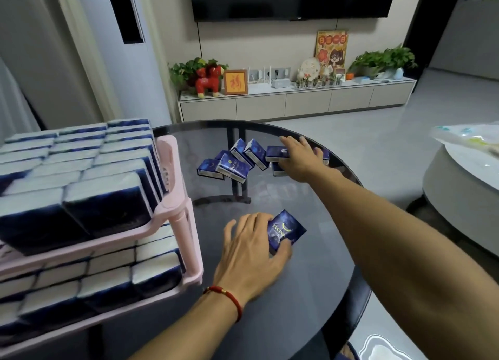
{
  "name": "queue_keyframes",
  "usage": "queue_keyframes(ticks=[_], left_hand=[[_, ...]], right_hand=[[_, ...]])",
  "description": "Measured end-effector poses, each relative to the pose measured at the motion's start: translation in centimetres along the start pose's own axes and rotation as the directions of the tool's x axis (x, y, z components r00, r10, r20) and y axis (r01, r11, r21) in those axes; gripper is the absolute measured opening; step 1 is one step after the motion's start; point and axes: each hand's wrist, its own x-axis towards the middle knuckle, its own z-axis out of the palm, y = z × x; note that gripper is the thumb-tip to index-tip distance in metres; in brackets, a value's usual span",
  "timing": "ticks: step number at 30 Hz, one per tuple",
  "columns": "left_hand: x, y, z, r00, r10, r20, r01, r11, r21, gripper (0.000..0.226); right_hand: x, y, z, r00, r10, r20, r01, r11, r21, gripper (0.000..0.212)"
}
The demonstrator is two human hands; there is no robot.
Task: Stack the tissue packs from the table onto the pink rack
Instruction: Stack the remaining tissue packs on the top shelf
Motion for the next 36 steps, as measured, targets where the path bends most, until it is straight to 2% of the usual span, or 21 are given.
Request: queue_keyframes(ticks=[2,4,8,9,12,14,17,19,23,25,26,27,31,33,36], left_hand=[[0.1,-0.1,-0.1,1.0,0.001,-0.009,-0.001,1.0,-0.02,0.059],[0.1,-0.3,-0.2,1.0,0.004,-0.024,-0.005,0.999,-0.044,0.059],[-0.3,-0.2,-0.7,1.0,-0.018,-0.023,0.015,0.99,-0.138,0.056],[-0.4,0.1,-1.1,0.999,-0.035,-0.014,0.032,0.982,-0.188,0.053],[-0.8,1.0,-2.5,0.991,-0.13,0.028,0.132,0.922,-0.364,0.045],[-1.4,1.5,-3.4,0.974,-0.202,0.105,0.228,0.845,-0.483,0.039],[-3.1,2.5,-4.6,0.947,-0.218,0.237,0.321,0.695,-0.644,0.023],[-4.5,2.9,-5.3,0.943,-0.191,0.272,0.332,0.589,-0.737,0.024],[-7.1,2.3,-7.0,0.911,-0.13,0.391,0.41,0.397,-0.821,0.053],[-8.6,1.7,-7.9,0.887,-0.063,0.457,0.455,0.283,-0.845,0.057],[-9.1,1.4,-8.1,0.887,-0.054,0.459,0.456,0.268,-0.849,0.054],[-10.0,1.2,-8.4,0.892,-0.07,0.447,0.448,0.273,-0.851,0.053],[-12.0,0.2,-8.6,0.934,-0.142,0.329,0.358,0.403,-0.842,0.061],[-13.2,-0.9,-8.9,0.957,-0.171,0.234,0.289,0.496,-0.819,0.067],[-15.1,-2.3,-9.1,0.973,-0.207,0.106,0.216,0.634,-0.742,0.063]], right_hand=[[0.2,-0.3,0.2,1.0,-0.012,-0.019,0.011,0.998,-0.055,0.053],[-0.6,-0.1,-0.1,0.995,-0.015,-0.103,0.011,0.999,-0.046,0.048],[-5.2,0.7,-2.1,0.978,0.026,-0.209,0.018,0.978,0.207,0.061],[-6.9,0.9,-2.9,0.985,0.0,-0.172,0.041,0.971,0.235,0.058],[-12.2,1.1,-6.0,0.984,-0.165,0.061,0.158,0.981,0.109,0.052],[-15.2,1.0,-8.0,0.961,-0.232,0.147,0.21,0.966,0.151,0.057],[-19.5,-0.6,-10.0,0.902,-0.341,0.263,0.238,0.904,0.355,0.059],[-22.1,-2.2,-10.1,0.853,-0.403,0.331,0.298,0.897,0.326,0.06],[-25.2,-4.4,-8.5,0.853,-0.434,0.289,0.373,0.895,0.243,0.058],[-26.3,-4.9,-7.6,0.84,-0.488,0.236,0.431,0.866,0.254,0.058],[-26.7,-5.2,-7.2,0.826,-0.522,0.213,0.466,0.844,0.265,0.058],[-27.3,-5.6,-6.9,0.803,-0.56,0.203,0.502,0.82,0.277,0.059],[-28.9,-7.2,-6.0,0.742,-0.641,0.195,0.57,0.757,0.319,0.073],[-29.2,-7.7,-5.7,0.749,-0.636,0.184,0.522,0.738,0.428,0.082],[-29.3,-7.9,-4.9,0.794,-0.58,0.185,0.404,0.729,0.552,0.074]])
